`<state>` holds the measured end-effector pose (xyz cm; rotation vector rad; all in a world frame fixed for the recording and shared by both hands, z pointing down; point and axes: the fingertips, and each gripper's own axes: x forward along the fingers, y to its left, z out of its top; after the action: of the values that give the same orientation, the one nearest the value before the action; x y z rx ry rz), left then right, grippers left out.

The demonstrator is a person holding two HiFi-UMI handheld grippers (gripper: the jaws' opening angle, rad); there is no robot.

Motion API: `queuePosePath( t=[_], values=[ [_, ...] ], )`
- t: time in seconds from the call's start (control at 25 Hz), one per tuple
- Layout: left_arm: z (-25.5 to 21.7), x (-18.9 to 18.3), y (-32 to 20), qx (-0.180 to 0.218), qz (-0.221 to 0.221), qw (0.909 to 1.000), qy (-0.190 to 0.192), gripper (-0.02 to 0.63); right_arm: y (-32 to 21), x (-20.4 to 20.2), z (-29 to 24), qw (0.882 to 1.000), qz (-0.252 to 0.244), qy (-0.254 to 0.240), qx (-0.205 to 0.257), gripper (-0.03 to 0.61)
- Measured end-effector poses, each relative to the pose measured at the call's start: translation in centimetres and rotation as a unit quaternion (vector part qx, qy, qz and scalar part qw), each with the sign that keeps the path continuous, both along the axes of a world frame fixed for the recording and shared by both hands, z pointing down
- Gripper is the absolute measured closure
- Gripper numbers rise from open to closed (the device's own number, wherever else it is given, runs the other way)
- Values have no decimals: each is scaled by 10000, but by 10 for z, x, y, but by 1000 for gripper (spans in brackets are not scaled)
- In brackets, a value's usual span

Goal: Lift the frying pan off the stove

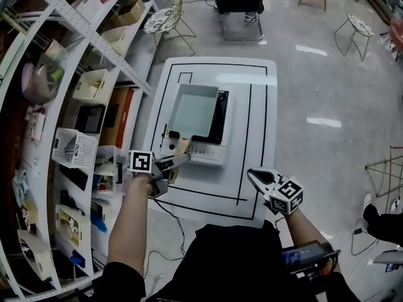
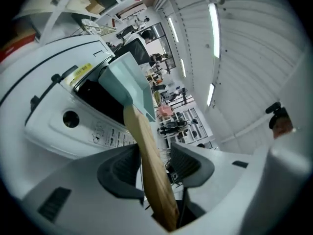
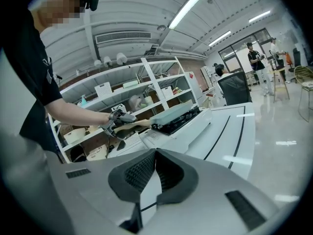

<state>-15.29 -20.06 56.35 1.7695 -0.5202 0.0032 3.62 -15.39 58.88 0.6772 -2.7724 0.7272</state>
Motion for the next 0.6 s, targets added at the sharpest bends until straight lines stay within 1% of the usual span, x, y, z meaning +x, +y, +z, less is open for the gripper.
queuePosePath(
  t=[0.12,0.2,0.24,0.44,0.6],
  values=[
    [-5,0,3,-96,-84,9982,578,478,0,-4,0,10000,-5,53,-8,552],
    [-4,0,6,-147,-148,9964,821,515,1,-6,0,9999,-16,103,-2,553],
    [-4,-1,6,-168,-193,9956,902,520,2,-7,0,9999,-25,124,3,552],
    [-4,5,8,-213,-354,9930,1107,529,2,-11,-4,9998,-63,196,57,552],
    [-4,11,6,-178,-451,9921,1158,532,-2,-18,-6,9996,-125,227,98,552]
  ],
)
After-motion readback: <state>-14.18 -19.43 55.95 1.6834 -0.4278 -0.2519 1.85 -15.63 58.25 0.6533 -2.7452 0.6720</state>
